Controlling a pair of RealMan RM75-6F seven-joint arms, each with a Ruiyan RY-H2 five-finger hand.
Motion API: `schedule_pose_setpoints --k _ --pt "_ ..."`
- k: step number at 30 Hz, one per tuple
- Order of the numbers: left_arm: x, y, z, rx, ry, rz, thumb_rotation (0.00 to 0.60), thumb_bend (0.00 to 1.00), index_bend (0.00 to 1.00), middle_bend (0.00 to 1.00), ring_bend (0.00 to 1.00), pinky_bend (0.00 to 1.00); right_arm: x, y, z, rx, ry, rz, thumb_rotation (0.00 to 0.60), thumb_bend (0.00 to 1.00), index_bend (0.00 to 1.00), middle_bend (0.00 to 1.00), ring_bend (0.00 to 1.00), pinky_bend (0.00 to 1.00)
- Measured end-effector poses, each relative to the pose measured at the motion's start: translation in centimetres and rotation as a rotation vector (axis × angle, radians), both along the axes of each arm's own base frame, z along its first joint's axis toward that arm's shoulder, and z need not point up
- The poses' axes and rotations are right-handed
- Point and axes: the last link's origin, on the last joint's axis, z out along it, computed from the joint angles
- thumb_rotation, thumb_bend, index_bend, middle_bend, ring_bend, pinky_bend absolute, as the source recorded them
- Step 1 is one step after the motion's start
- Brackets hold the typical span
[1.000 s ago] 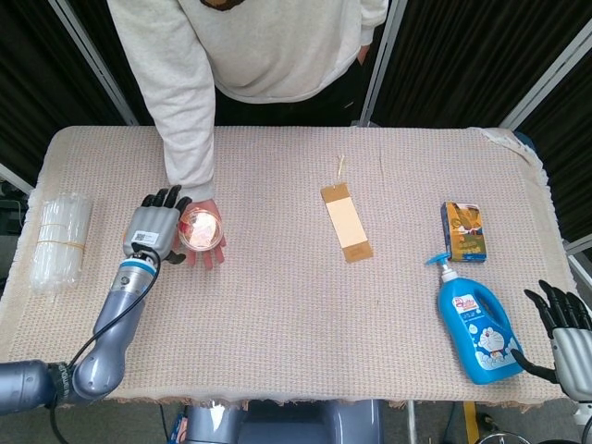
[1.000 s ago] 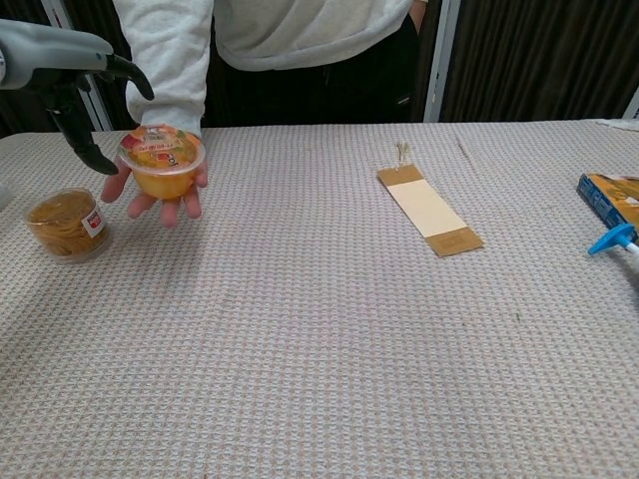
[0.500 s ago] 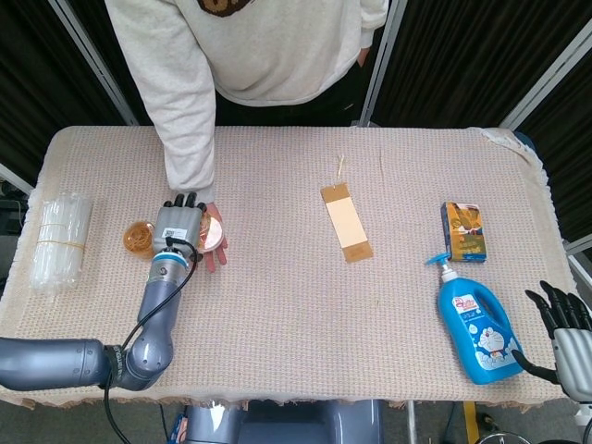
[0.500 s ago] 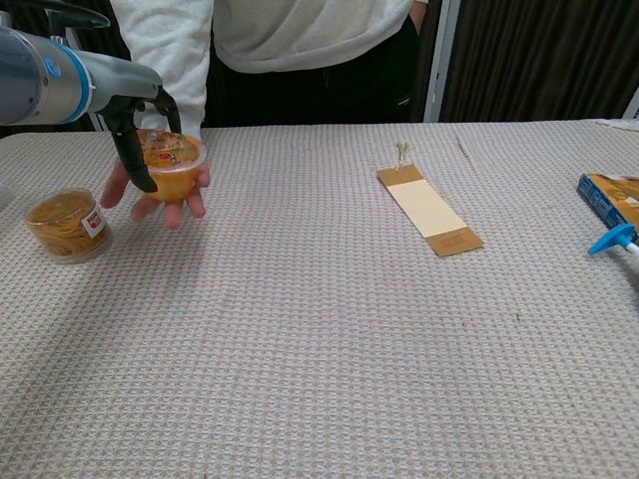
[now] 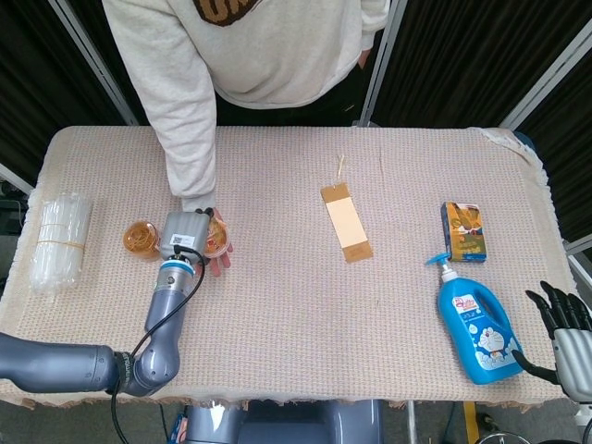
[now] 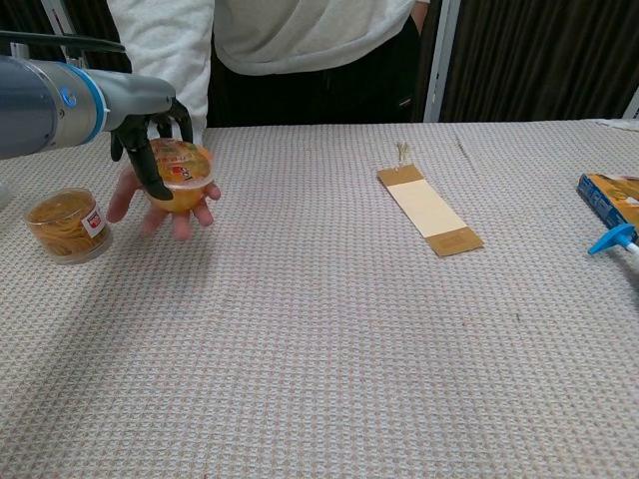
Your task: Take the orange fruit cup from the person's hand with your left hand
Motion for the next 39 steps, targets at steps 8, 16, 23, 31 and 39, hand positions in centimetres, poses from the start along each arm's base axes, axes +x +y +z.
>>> schedule_pose_setpoints --k 8,16,23,31,39 --pt "0.4 -0.8 0.3 0.050 -0.070 -0.084 0.600 0.56 0.79 0.57 0.52 0.51 0.0 0.0 0.0 -0.001 0.002 0.000 0.600 0.11 0.12 0.00 0.00 0.00" --pt "1.0 -2.8 2.8 0.059 -0.170 -0.146 0.600 0.56 0.79 0.58 0.52 0.51 0.0 0.0 0.0 -0.004 0.008 0.003 0.600 0.11 0.12 0.00 0.00 0.00" --pt "-1.1 -7.0 5.7 0.026 -0.211 -0.213 0.600 0.56 0.80 0.58 0.52 0.51 0.1 0.0 0.0 -0.005 0.011 0.003 0.600 0.11 0.12 0.00 0.00 0.00" --pt "-7.1 -12.2 6.3 -0.081 -0.203 -0.186 0.600 0.56 0.78 0.53 0.49 0.48 0.1 0.0 -0.1 -0.011 0.013 -0.002 0.600 0.11 0.12 0.00 0.00 0.00" --pt "-11.6 -12.9 4.0 -0.168 -0.140 -0.145 0.600 0.53 0.61 0.30 0.31 0.30 0.1 -0.1 -0.1 -0.014 0.014 -0.005 0.600 0.11 0.12 0.00 0.00 0.00"
